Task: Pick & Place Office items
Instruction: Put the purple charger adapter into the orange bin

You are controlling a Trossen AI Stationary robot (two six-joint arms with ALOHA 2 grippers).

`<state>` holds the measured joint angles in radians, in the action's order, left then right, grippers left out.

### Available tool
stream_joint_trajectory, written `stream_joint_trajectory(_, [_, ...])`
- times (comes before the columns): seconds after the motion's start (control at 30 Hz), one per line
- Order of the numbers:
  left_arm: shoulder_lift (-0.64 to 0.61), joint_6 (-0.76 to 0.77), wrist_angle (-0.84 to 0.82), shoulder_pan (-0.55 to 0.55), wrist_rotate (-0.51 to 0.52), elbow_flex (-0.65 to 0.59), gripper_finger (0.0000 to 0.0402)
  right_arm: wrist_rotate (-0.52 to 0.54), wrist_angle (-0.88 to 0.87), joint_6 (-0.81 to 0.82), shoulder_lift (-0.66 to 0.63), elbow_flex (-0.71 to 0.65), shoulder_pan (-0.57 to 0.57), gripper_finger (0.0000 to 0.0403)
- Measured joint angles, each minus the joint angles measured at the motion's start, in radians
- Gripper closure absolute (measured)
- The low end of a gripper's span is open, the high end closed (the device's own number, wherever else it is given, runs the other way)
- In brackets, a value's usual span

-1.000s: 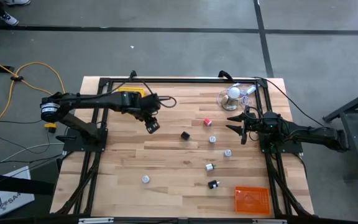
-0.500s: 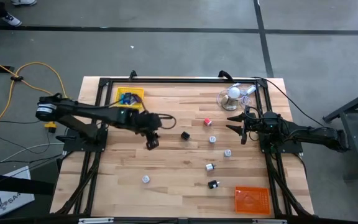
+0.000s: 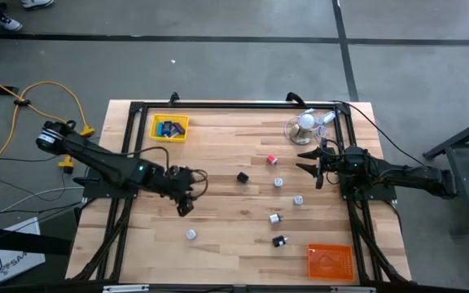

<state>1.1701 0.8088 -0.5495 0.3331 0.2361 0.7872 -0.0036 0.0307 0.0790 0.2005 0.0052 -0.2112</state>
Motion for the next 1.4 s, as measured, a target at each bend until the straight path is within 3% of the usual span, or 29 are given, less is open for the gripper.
stream_joint_trajectory(0.27, [-0.004,0.082,-0.103,0.108,0.013,0.0,0.021,0.0,0.0,0.0,0.0,0.0,0.0,0.0245])
stream_joint_trajectory(0.6, [-0.03,0.364,-0.094,0.361,0.257,0.0,0.0211,0.0,0.0,0.0,0.0,0.0,0.0,0.0245])
stream_joint_trajectory(0.77, [0.012,0.486,-0.096,0.459,0.327,0.017,0.0211,0.0,0.0,0.0,0.0,0.0,0.0,0.0245])
stream_joint_trajectory(1.03, [0.164,0.444,-0.133,0.463,0.331,0.158,0.0211,0.0,0.0,0.0,0.0,0.0,0.0,0.0245])
stream_joint_trajectory(1.4, [0.367,0.531,-0.174,0.501,0.328,0.258,0.0211,0.0,0.0,0.0,0.0,0.0,0.0,0.0245])
